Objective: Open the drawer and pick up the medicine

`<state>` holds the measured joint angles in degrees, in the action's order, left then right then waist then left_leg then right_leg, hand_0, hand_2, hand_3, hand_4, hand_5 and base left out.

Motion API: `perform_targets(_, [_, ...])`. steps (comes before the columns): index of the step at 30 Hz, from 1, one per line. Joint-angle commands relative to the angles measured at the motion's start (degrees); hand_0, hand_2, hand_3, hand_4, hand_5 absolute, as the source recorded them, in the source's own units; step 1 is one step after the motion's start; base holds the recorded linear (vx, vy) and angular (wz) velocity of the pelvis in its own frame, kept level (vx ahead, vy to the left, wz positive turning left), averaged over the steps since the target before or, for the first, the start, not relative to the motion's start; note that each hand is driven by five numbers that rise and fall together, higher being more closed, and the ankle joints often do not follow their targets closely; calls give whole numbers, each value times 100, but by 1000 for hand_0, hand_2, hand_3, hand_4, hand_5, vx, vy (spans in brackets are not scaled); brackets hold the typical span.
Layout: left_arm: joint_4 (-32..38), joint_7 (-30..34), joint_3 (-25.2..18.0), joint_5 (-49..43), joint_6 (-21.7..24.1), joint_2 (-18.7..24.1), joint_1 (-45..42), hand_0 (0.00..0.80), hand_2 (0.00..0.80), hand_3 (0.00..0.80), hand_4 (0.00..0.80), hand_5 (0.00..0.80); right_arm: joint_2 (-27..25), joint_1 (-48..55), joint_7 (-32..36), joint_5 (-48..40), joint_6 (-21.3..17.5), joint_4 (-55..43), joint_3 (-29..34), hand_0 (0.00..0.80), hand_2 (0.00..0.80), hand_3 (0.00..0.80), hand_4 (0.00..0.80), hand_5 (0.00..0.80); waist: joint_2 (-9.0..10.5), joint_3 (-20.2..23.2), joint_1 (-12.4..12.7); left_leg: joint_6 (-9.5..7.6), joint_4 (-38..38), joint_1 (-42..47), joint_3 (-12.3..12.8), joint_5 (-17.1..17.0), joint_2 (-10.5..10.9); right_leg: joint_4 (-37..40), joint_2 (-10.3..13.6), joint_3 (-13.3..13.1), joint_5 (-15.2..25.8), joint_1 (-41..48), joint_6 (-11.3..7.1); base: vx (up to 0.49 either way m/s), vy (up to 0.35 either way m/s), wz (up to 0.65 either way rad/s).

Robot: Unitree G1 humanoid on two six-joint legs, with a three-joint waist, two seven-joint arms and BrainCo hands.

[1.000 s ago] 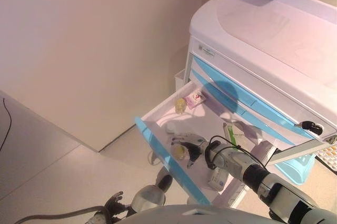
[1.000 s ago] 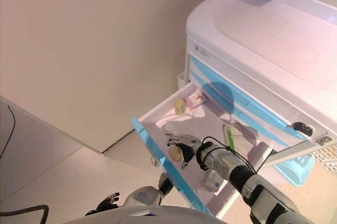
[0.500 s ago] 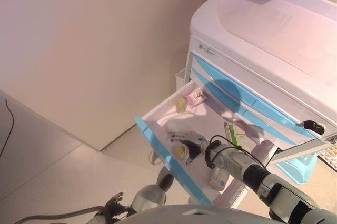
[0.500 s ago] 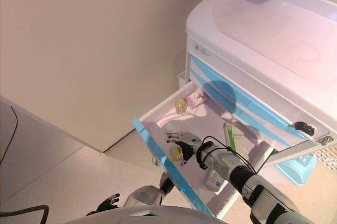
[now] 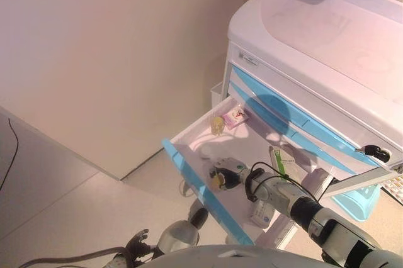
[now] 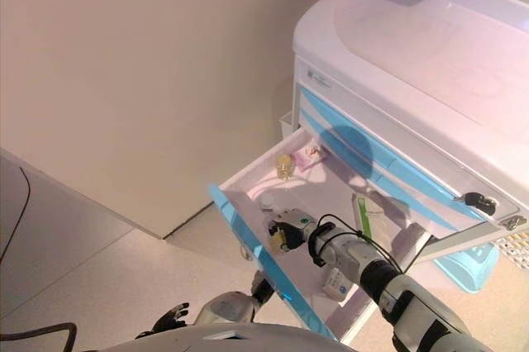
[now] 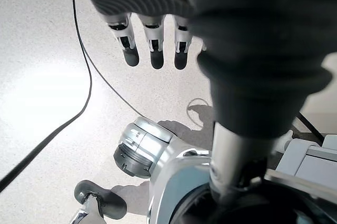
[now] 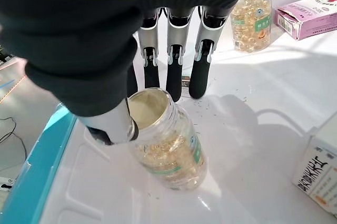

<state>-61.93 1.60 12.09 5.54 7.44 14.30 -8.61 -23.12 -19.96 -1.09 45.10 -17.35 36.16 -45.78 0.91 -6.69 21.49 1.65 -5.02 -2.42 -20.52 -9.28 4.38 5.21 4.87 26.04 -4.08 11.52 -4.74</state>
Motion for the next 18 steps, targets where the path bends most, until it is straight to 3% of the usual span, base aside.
perform_targets(1, [-160, 11, 348, -123, 28, 74, 143, 0, 0, 0, 0, 0, 132, 18, -101, -5, -66, -93, -137, 800, 800, 800, 800, 800, 62, 32, 169, -242, 93, 467, 45, 723, 254, -740, 254, -484, 122, -556, 92, 0, 0, 0])
perform_targets(18, [-104, 32, 345, -175, 34, 96, 89, 0, 0, 0, 0, 0, -10, 71, -226, 6, 26, -275, -13, 800, 800, 800, 800, 800, 126, 63, 97, -261, 101, 436, 136, 716, 253, -689, 253, -546, 201, -587, 45, 0, 0, 0])
